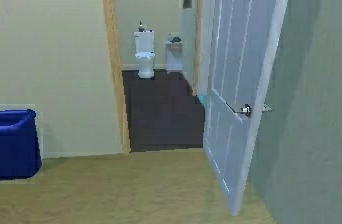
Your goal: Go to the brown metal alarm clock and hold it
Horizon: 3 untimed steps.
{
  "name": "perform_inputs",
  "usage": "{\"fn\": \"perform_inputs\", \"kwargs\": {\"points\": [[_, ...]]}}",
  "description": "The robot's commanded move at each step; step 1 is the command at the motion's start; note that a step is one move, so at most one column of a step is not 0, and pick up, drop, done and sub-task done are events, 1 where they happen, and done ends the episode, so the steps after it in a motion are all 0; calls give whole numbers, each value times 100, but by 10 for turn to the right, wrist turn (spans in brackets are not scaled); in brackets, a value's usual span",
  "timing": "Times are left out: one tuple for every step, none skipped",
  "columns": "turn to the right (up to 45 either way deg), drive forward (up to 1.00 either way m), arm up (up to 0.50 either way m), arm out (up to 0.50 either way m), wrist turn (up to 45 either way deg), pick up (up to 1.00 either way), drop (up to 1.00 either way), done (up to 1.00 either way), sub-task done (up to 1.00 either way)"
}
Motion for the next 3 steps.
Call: {"fn": "perform_inputs", "kwargs": {"points": [[0,100,0,0,0,0,0,0,0],[0,25,0,0,0,0,0,0,0],[0,90,0,0,0,0,0,0,0]]}}
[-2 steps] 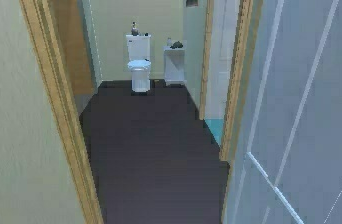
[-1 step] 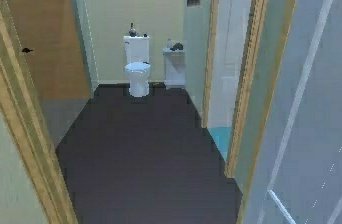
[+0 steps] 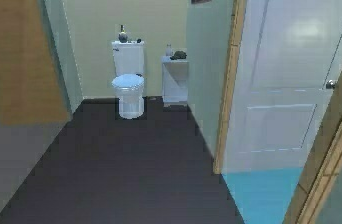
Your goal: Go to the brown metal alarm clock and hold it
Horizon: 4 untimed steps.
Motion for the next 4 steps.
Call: {"fn": "perform_inputs", "kwargs": {"points": [[0,95,0,0,0,0,0,0,0],[450,0,0,0,0,0,0,0,0],[360,0,0,0,0,0,0,0,0],[0,75,0,0,0,0,0,0,0]]}}
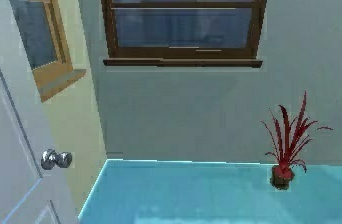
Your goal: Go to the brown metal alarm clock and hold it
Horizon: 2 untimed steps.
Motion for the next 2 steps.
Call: {"fn": "perform_inputs", "kwargs": {"points": [[360,0,0,0,0,0,0,0,0],[0,55,0,0,0,0,0,0,0]]}}
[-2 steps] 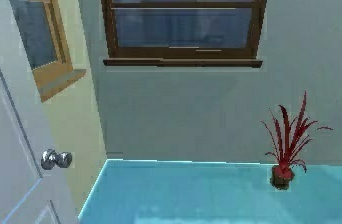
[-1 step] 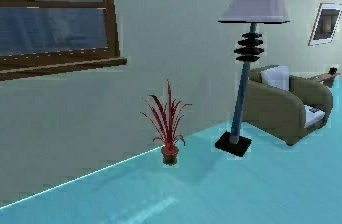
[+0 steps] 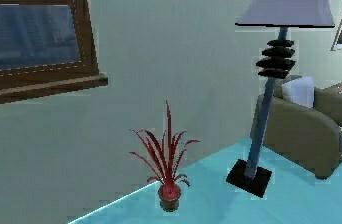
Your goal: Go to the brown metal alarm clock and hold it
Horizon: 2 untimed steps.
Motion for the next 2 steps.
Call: {"fn": "perform_inputs", "kwargs": {"points": [[450,0,0,0,0,0,0,0,0],[90,0,0,0,0,0,0,0,0]]}}
